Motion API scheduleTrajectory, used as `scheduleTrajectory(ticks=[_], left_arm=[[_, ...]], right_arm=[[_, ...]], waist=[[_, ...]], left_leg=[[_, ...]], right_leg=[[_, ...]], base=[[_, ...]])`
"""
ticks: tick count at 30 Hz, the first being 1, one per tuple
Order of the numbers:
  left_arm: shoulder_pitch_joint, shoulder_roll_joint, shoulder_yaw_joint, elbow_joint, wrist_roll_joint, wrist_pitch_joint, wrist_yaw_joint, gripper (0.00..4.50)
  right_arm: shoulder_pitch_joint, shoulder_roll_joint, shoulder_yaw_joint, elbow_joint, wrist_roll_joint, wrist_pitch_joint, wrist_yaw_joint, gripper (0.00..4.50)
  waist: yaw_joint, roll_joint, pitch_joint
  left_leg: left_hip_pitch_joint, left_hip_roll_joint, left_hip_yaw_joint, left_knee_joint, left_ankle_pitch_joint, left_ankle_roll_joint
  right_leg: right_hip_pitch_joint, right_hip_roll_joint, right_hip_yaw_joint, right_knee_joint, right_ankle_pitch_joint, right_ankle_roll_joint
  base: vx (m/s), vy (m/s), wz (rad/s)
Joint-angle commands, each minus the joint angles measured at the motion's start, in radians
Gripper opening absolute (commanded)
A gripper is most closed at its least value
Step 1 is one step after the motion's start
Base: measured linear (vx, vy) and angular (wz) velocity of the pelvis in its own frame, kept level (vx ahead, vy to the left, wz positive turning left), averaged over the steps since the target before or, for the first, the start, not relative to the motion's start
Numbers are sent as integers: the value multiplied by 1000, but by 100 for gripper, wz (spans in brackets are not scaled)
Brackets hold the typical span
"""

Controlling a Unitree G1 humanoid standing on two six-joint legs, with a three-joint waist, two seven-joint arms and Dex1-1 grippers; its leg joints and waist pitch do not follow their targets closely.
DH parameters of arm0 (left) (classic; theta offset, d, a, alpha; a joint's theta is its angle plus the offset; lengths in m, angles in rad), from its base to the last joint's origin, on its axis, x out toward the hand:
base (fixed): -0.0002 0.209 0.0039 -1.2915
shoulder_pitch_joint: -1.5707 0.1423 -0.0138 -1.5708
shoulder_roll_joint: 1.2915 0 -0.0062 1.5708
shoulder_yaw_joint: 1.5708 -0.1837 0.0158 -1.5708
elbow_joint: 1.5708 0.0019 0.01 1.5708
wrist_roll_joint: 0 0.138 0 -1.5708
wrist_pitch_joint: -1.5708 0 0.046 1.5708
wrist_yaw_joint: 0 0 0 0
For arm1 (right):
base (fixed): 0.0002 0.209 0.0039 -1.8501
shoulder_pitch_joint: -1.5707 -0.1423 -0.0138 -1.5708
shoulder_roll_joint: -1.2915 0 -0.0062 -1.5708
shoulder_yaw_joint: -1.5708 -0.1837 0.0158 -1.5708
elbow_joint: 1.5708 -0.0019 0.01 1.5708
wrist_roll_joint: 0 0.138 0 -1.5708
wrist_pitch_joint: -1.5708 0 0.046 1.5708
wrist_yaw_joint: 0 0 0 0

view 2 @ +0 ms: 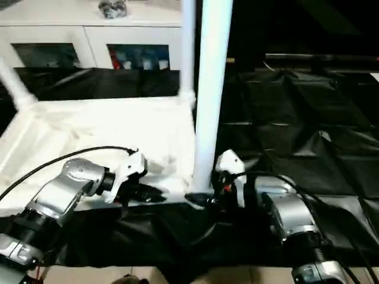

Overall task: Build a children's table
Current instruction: Rotate leg to tighten

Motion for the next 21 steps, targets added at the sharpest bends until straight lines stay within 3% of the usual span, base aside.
scheduleTrajectory(ticks=[1,8,11,12,13,14,15,17,21], left_arm=[[-62,-21,25,-4,-24,-16,41,0],[-46,-31,33,-14,-20,-10,74,0],[-38,-60,50,-26,-15,18,140,0],[-38,-63,51,-27,-14,21,147,0],[-36,-80,55,-31,-8,40,180,0],[-37,-112,64,-33,-2,67,235,0],[-38,-147,74,-36,2,97,292,0],[-41,-169,82,-38,2,114,325,0],[-57,-226,93,-41,3,146,400,0]], right_arm=[[32,28,101,-40,10,24,85,302],[36,62,96,-34,4,36,17,264],[24,109,74,9,-20,47,-87,262],[21,116,70,19,-26,40,-105,262],[5,147,52,63,-48,23,-184,262],[-24,190,20,136,-71,10,-304,262],[-55,233,-14,210,-87,6,-424,262],[-74,257,-35,250,-88,9,-486,262],[-125,317,-68,331,-84,15,-607,262]], waist=[[-6,3,-57],[-5,0,-58],[-9,1,-54],[-12,-14,-54],[-15,-7,-51],[-21,-14,-49],[-29,-15,-47],[-47,-14,-45],[-56,-12,-46]], left_leg=[[32,57,-28,-84,-369,-10],[29,56,-27,-82,-337,0],[30,56,-29,-86,-364,-10],[28,54,-31,-85,-361,-13],[33,55,-32,-86,-387,-22],[32,54,-33,-87,-403,-36],[32,51,-40,-88,-428,-48],[32,49,-46,-91,-462,-62],[38,47,-45,-90,-487,-54]], right_leg=[[28,-50,31,-77,-303,-213],[30,-51,31,-74,-280,-220],[27,-52,31,-78,-328,-209],[28,-56,31,-78,-362,-200],[21,-57,32,-86,-411,-188],[18,-60,33,-85,-442,-185],[21,-60,26,-92,-497,-166],[18,-58,23,-95,-537,-145],[12,-55,23,-104,-535,-131]], base=[[0,0,0],[0,0,0],[0,0,0],[0,0,0],[0,0,0],[0,0,0],[0,0,0],[-28,11,-6],[0,0,0]])
